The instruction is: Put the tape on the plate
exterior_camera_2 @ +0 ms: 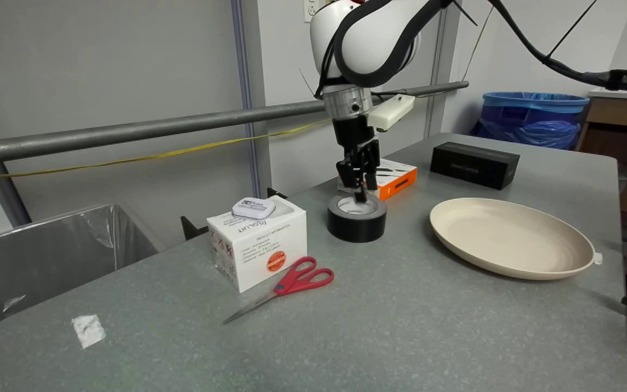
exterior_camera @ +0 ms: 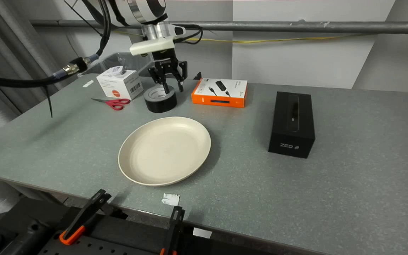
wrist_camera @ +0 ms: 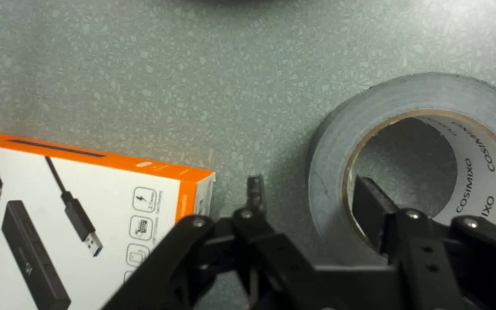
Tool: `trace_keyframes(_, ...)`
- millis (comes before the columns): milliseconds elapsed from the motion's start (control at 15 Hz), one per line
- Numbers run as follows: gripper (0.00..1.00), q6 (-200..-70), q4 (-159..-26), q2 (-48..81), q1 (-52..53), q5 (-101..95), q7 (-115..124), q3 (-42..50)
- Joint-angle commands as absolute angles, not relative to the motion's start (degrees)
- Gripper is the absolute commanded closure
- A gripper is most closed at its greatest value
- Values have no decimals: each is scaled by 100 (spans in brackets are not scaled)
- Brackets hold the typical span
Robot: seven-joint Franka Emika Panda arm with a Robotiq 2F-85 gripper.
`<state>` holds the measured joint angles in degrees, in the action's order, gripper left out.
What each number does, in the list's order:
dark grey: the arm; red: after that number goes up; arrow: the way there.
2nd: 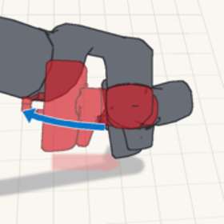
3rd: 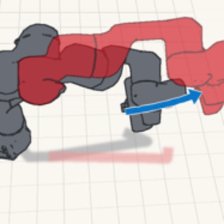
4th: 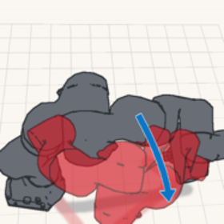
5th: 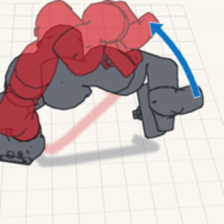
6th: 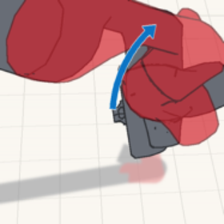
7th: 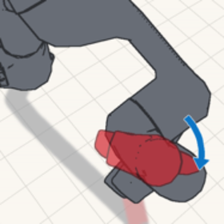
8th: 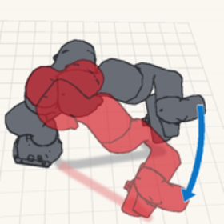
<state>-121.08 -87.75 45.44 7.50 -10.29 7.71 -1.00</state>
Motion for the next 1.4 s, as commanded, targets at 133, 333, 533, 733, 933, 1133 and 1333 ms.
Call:
trace_keyframes(133, 88, -11477, -7934, 4999, 671, -651, 415, -205)
trace_keyframes(333, 94, -11167, -7839, 4904, 621, -468, 299, -243)
trace_keyframes(533, 94, -11163, -8349, 4271, 616, -494, 197, -218)
trace_keyframes(733, 94, -11464, -9343, 3333, 643, -806, 170, -54)
trace_keyframes(933, 94, -11523, -10146, 2584, 594, -1104, -6, 47)
trace_keyframes(1133, 94, -11548, -11027, 1910, 413, -1350, -469, 69)
trace_keyframes(1333, 94, -11623, -11963, 1344, 200, -1538, -1012, 82)
